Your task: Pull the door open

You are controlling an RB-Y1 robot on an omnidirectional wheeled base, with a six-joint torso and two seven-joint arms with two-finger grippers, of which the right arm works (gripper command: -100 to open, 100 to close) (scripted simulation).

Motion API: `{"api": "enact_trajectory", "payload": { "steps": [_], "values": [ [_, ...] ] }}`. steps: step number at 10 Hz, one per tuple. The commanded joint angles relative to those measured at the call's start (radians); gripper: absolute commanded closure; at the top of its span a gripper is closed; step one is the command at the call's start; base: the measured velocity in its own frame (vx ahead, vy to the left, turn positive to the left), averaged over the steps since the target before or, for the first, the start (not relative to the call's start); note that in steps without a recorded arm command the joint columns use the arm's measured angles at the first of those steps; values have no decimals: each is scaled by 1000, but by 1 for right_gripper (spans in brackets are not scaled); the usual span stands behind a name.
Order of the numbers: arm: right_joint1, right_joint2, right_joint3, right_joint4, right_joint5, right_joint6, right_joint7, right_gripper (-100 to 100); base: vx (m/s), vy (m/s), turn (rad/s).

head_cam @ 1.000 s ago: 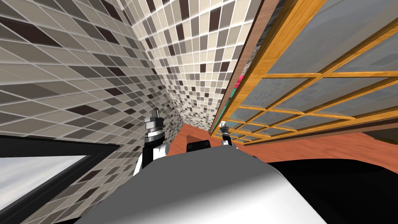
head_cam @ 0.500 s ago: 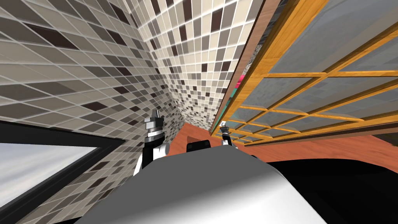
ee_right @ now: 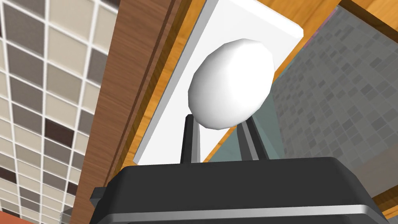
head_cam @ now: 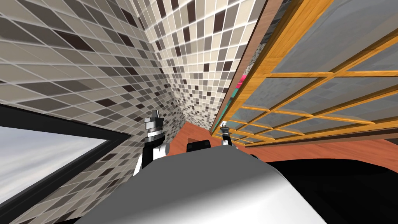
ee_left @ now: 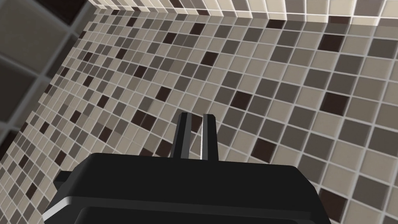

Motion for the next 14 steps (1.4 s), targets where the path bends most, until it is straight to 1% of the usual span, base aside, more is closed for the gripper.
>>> {"api": "enact_trajectory", "payload": {
  "steps": [1, 3, 6, 8, 10, 14],
  "values": [
    [-3, -5, -6, -36, -4, -4, -6, 100, -16, 8, 1],
    [-3, -5, -6, -36, -4, -4, -6, 100, 0, 3, -11],
    [-6, -7, 2, -33, -42, -1, -99, 100, -52, -11, 103],
    [-6, -7, 2, -33, -42, -1, -102, 100, -37, 0, 21],
    [-8, -9, 7, -32, -67, 2, -165, 100, -45, -7, 94],
    [-12, -11, 15, -29, -107, 6, -263, 100, -71, -12, 105]
  ]
}}
